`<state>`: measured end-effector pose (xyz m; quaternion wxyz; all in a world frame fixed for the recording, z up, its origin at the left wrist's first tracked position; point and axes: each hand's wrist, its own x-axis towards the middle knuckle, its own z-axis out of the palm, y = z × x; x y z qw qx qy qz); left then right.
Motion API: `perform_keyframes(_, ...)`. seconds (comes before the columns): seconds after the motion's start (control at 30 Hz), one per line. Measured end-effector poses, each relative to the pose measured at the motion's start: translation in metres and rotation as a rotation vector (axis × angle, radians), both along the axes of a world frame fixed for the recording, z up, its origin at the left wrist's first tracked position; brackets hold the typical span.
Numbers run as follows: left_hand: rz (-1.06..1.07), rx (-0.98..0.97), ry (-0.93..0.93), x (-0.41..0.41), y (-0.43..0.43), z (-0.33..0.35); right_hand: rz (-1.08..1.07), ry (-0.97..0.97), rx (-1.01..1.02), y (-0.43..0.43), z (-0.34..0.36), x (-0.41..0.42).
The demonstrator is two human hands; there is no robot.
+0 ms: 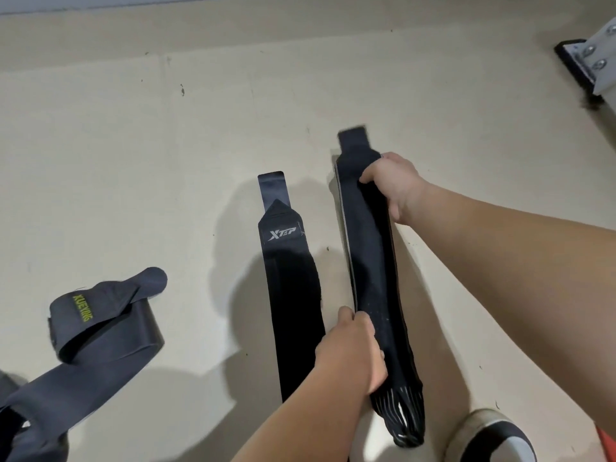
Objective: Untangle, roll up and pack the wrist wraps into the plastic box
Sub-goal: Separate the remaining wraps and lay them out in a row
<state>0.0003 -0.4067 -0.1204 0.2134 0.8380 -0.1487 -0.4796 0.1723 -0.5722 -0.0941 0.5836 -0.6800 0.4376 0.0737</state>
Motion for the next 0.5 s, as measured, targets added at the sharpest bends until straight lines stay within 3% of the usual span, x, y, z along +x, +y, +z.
perform_keyframes(0.1, -0.016, 0.014, 0.016, 0.001, -0.001, -0.002, 0.026, -0.003, -0.080, 0.000, -0.004, 0.002)
perform_keyframes(0.27, -0.006, 0.003, 0.031, -0.001, 0.001, -0.007, 0.238, 0.166, -0.535, -0.002, -0.015, -0.012)
perform_keyframes(0.37, 0.010, -0.002, 0.040, -0.003, 0.001, -0.008, 0.400, 0.187, -0.688, 0.008, -0.020, -0.034)
perform_keyframes(0.5, 0.035, -0.036, 0.053, -0.008, 0.006, -0.007, 0.298, 0.393, -0.558, 0.020, -0.037, -0.076)
